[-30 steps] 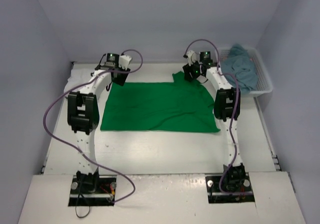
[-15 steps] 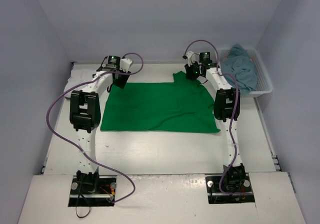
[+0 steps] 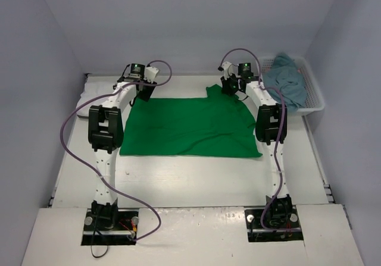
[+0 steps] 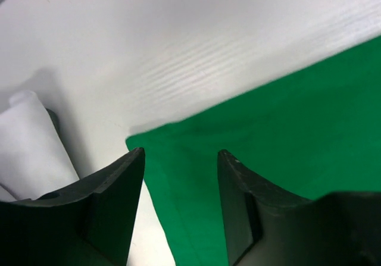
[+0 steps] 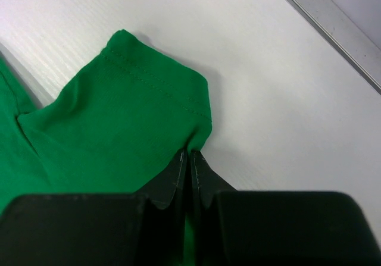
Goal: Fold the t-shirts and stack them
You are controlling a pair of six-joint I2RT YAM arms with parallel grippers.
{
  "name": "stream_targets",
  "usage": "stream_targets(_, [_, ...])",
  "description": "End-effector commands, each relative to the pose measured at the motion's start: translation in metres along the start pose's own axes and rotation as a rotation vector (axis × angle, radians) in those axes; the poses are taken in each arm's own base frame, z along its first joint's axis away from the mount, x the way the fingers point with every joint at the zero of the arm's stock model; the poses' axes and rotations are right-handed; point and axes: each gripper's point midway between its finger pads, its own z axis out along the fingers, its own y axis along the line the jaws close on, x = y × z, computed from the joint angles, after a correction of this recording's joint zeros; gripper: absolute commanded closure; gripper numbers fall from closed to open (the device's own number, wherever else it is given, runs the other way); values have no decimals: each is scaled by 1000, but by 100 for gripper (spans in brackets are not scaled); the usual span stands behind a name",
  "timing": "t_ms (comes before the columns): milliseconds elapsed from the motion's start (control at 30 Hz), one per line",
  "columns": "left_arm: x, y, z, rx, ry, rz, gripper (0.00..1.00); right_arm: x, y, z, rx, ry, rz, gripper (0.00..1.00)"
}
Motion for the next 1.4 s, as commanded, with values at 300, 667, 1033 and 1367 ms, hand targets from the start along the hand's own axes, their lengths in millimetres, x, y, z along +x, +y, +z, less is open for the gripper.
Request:
stream_targets(300, [-19, 22, 17, 48, 25, -41, 43, -6, 11, -31, -22, 21, -5, 100])
stream_targets(667, [-2, 16, 10, 95, 102, -69, 41, -7, 14, -32, -25, 22, -4, 100])
stream_targets(1033, [-29, 28, -20, 63, 5, -105, 41, -9, 24, -34, -35, 26, -17, 100])
stream_targets(1367, [-32, 39, -23, 33, -33, -133, 41, -3, 29, -34, -38, 44, -29, 100])
